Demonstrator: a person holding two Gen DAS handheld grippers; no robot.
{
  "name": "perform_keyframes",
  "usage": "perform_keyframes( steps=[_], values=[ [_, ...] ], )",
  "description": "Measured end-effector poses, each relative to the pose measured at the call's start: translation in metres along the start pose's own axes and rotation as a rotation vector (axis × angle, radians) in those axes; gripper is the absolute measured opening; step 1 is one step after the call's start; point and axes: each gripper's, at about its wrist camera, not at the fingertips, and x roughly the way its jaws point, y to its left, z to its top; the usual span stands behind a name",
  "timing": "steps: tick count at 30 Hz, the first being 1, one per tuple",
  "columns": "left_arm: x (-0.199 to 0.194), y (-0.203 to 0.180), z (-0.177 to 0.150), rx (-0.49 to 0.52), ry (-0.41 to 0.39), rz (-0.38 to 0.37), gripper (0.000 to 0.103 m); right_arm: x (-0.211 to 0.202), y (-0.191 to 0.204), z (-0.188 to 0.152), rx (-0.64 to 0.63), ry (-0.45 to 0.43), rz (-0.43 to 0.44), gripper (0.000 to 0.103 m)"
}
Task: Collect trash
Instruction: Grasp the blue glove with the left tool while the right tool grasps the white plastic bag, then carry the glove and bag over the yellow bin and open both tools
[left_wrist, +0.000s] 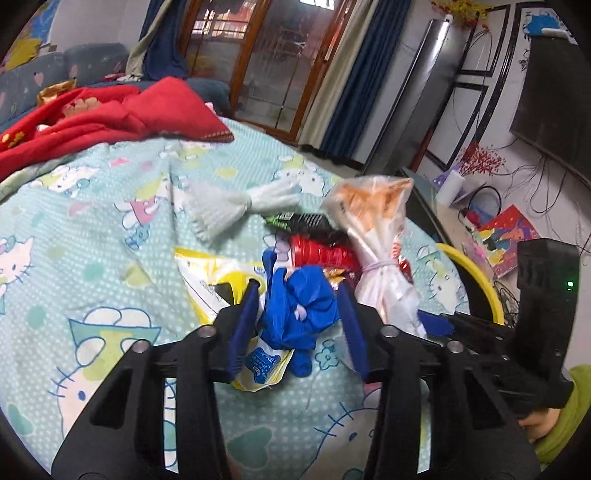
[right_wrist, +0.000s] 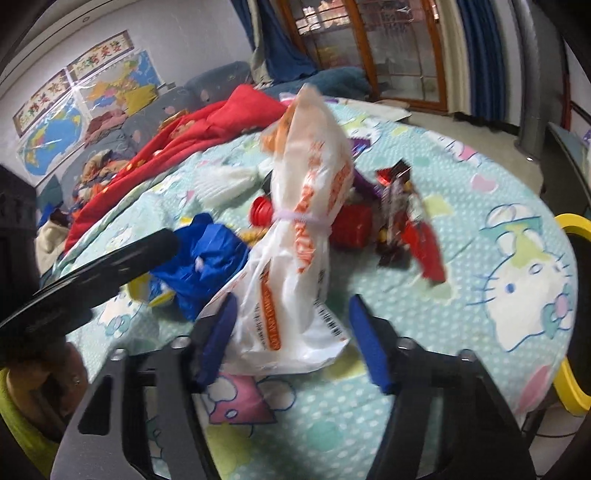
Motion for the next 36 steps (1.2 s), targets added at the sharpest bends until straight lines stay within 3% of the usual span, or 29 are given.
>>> perform_keyframes(
  steps=[7,10,26,36],
  values=[
    [0.004,0.002,-0.004,-0.01,0.019,0.011,0.007,-0.006,0.005,-0.006,-0.032,-0.021,-0.01,0.044],
    [0.0,0.004,-0.004,-0.021,0.007,0.007,0.001,-0.011,0.006,-0.007,-0.05,-0.032,-0.011,0.041],
    [-0.053,0.0,0.013,-0.066,-0.158,-0.043,0.0,-0.052,0.004,0.006,-0.086,-0.094,0.003,0.032],
    [-0.06,-0.037,0.021,-0.016,-0.179,-0.124,0.0,-0.096,-0.027,0.014,-0.047,-0.148,-0.032,0.032]
  ],
)
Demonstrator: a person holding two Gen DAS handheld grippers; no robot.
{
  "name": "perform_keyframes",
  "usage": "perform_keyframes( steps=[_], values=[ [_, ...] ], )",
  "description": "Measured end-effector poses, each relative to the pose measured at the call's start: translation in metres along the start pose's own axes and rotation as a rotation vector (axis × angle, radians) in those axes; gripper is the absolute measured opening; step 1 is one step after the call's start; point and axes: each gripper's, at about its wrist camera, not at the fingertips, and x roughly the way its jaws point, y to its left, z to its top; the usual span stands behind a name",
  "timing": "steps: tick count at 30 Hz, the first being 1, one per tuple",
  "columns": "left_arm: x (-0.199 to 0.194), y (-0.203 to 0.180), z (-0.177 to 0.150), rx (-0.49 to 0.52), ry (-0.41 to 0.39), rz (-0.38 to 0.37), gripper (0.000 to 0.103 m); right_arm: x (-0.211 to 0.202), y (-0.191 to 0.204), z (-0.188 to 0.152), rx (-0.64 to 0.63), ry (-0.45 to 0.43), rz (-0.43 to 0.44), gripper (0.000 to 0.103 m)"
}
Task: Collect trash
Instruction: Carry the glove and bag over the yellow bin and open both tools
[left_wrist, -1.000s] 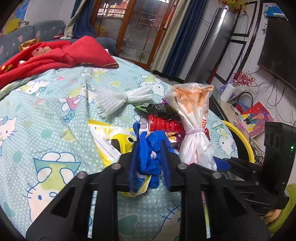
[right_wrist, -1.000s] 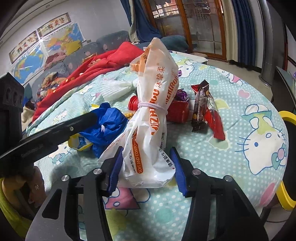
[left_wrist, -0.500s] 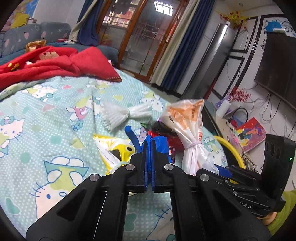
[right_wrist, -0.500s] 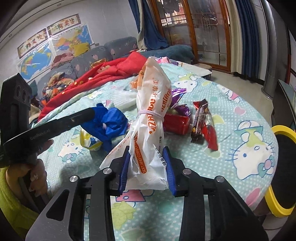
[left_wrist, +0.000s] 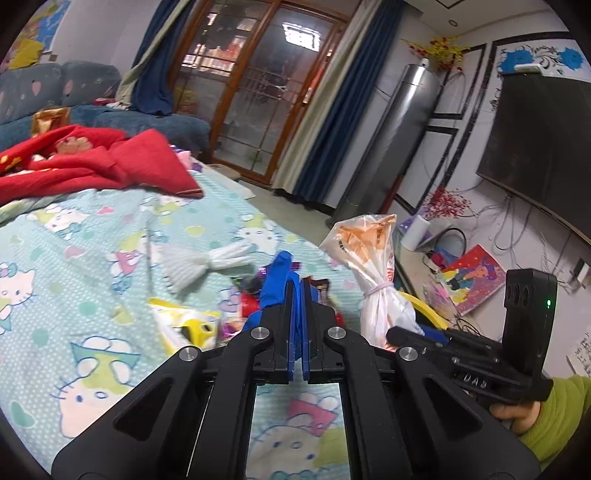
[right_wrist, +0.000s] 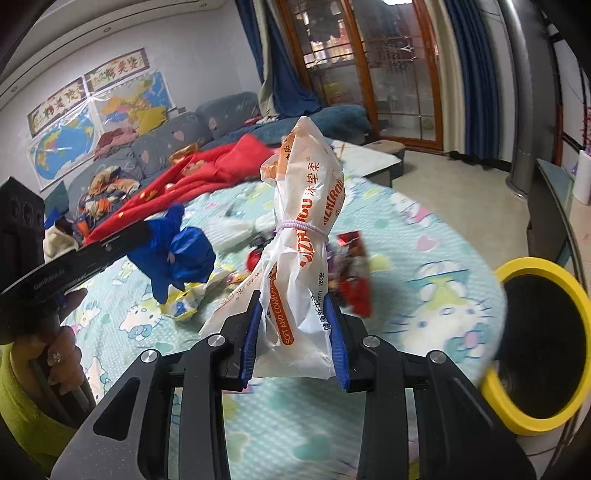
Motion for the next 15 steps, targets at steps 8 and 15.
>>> perform_keyframes(
  steps=[8,15],
  values=[
    [0.021,-0.042,0.002,0.062,0.027,-0.067,0.0,-0.036,-0.048,-0.001,0.063,-0.046,-0.09,0.032],
    [0.045,-0.083,0.001,0.121,0.064,-0.125,0.0,-0.067,-0.094,-0.006,0.166,-0.097,-0.18,0.032]
  ],
)
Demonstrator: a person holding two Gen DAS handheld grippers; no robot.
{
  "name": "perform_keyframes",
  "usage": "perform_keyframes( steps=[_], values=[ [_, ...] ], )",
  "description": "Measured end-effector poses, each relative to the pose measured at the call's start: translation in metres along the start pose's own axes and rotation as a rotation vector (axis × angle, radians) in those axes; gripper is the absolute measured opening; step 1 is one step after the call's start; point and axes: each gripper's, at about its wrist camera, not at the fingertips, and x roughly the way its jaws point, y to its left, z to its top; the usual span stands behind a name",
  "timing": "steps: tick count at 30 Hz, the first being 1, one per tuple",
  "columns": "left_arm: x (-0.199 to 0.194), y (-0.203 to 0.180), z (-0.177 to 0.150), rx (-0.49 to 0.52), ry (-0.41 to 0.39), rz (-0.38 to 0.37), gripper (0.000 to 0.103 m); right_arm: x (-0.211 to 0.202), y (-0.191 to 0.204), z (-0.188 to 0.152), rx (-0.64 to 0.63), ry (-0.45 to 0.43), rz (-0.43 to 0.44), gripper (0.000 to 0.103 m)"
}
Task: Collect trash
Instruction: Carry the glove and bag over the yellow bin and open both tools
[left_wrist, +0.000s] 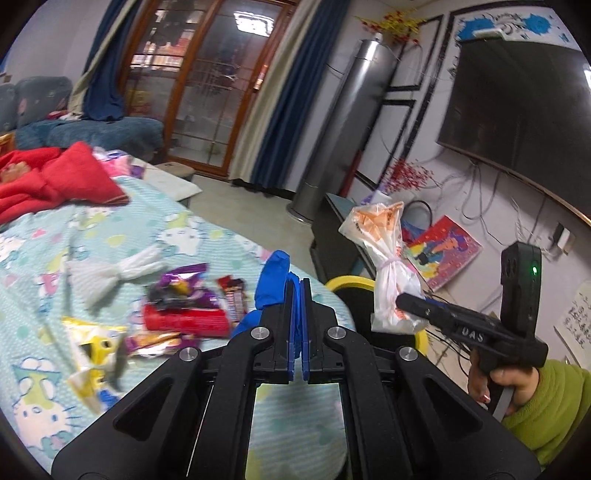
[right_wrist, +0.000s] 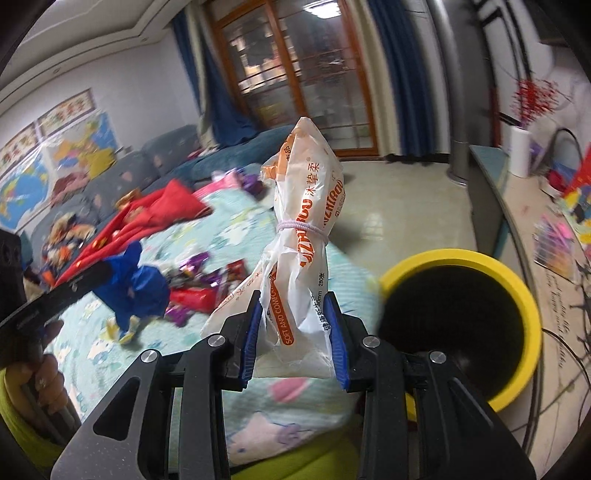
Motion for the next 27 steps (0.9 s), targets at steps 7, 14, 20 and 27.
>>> perform_keyframes(
  steps=[7,14,20,27],
  values=[
    [0.024,-0.036,0.002,0.087,0.031,-0.056,0.0,-0.02,-0.031,0.002,0.06,-0.049,-0.078,0.032],
    [0.043,-0.069,0.005,0.155,0.043,-0.098,0.0,-0.038,-0.063,-0.003,0.111,-0.077,-0.147,0.032],
    [0.06,-0.088,0.004,0.179,0.066,-0.128,0.0,-0.049,-0.087,-0.01,0.16,-0.088,-0.188,0.032],
    [0.083,-0.106,0.0,0.202,0.104,-0.164,0.0,-0.051,-0.118,-0.016,0.23,-0.069,-0.226,0.032]
  ],
)
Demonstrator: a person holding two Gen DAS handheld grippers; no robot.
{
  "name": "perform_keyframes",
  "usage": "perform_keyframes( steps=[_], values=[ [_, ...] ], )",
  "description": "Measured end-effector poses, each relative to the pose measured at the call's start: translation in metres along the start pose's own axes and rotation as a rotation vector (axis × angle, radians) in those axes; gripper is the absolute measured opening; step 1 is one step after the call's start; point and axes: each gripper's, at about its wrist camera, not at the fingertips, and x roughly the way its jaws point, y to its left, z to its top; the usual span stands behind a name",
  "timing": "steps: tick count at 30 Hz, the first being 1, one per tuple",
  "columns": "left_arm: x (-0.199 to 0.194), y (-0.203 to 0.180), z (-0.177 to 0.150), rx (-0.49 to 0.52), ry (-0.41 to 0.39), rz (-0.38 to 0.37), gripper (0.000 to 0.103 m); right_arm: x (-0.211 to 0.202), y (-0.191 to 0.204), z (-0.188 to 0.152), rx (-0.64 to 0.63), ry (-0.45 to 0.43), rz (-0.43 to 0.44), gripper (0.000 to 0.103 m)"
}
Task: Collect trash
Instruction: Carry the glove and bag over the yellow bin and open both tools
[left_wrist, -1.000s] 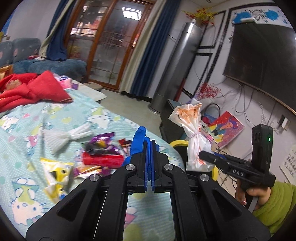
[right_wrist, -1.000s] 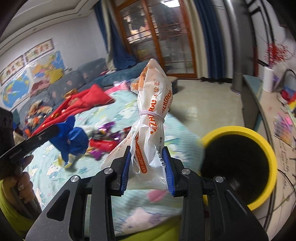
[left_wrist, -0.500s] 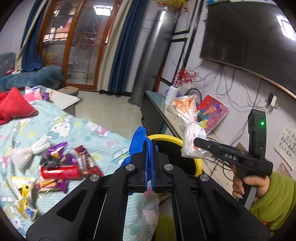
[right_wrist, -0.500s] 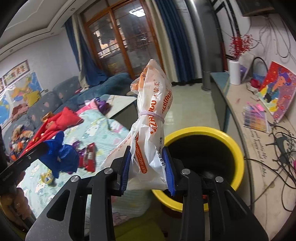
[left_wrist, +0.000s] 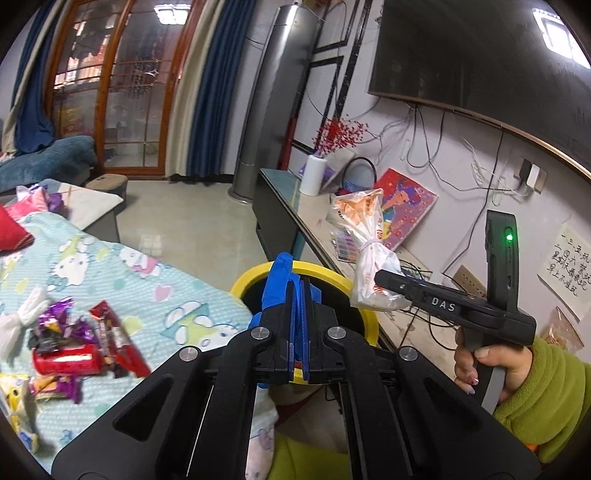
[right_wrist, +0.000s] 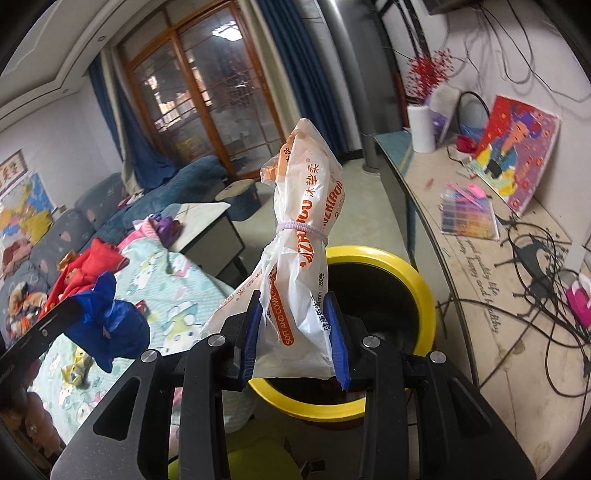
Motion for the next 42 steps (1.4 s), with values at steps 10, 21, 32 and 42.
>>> perform_keyframes(
  steps=[10,21,32,42],
  values=[
    [0.04,-0.018,-0.007,0.032,0.045,-0.029,0.0,0.021,-0.02,-0.006,0.031,0.056,-0.037,0.032],
    [0.073,-0.022,-0.015,0.044,0.093,-0.045,0.0,0.045,-0.037,-0.014,0.054,0.107,-0.065,0.032],
    [0.098,-0.012,-0.018,-0.011,0.125,-0.026,0.008,0.063,-0.049,-0.022,0.109,0.169,-0.064,0.043],
    [0.077,0.012,-0.017,-0.093,0.059,0.03,0.086,0.062,-0.048,-0.02,0.115,0.152,-0.092,0.058]
  ],
)
